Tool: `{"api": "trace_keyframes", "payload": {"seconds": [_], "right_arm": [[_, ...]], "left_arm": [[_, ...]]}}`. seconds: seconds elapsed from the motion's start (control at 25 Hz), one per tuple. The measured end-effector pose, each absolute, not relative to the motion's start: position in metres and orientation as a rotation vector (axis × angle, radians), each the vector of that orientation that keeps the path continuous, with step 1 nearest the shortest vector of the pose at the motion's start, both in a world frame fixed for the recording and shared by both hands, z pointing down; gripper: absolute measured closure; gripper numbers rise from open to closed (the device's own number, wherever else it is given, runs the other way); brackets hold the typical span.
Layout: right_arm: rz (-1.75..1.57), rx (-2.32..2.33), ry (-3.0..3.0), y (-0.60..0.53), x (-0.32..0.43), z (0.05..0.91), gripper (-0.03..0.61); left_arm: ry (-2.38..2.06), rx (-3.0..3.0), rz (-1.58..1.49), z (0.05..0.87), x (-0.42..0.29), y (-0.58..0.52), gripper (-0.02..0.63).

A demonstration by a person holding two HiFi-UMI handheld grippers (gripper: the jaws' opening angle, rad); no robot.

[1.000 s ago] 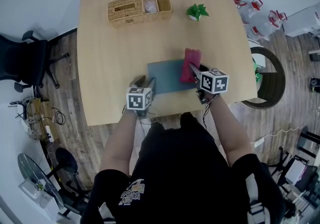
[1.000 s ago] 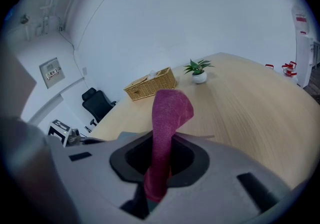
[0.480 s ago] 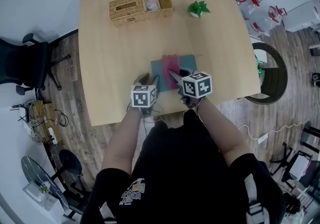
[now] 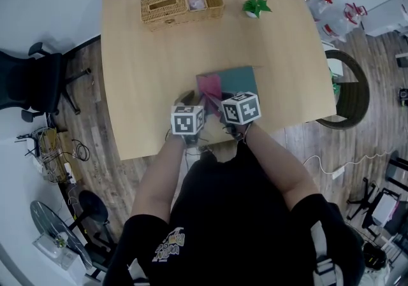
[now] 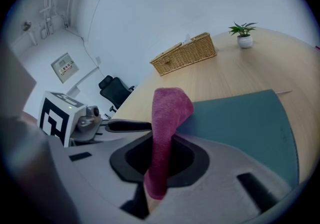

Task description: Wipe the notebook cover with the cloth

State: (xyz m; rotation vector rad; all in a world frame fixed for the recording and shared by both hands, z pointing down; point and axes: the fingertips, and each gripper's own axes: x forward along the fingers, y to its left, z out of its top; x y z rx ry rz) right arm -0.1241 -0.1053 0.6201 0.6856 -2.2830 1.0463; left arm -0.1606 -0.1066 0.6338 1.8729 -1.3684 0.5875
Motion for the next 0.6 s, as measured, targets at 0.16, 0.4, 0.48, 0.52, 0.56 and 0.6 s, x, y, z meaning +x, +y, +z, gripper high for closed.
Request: {"api": "trace_keyframes", "payload": {"seconds": [0.16,0.4,0.48,0.52,0.56,0.6], "right_arm": [[0.988,0.691,-2.247,-0.1043,-0.1231,0.6244,0.517],[0.901,0.692,-2.228,-0.1034,-0.1235,0.6273,0.517],[0.883,0.682,-2.229,-0.1037,-0.1221,0.6272,0.517],[0.876,0.678,-2.23,-0.1041,-0.1212,0.6273,0.517],[0.867,0.676,-2.23,-0.1046,-0.1201,0.6275,0.517],[0.854,0.673,-2.23,-0.1052,-0.1187,0.6277,0.517]], "left_arm": [[-1.366,1.872,0.587,0.6332,-0.1608,-0.1067,0.442],[-1.366,1.87,0.583,0.6333,-0.1614,-0.1063,0.442],[-1.366,1.871,0.582,0.633,-0.1607,-0.1062,0.442],[-1.365,1.871,0.583,0.6333,-0.1606,-0.106,0.442],[-1.365,1.871,0.584,0.6337,-0.1607,-0.1056,0.442],[-1.366,1.87,0.585,0.634,-0.1608,-0.1054,0.442]]}}
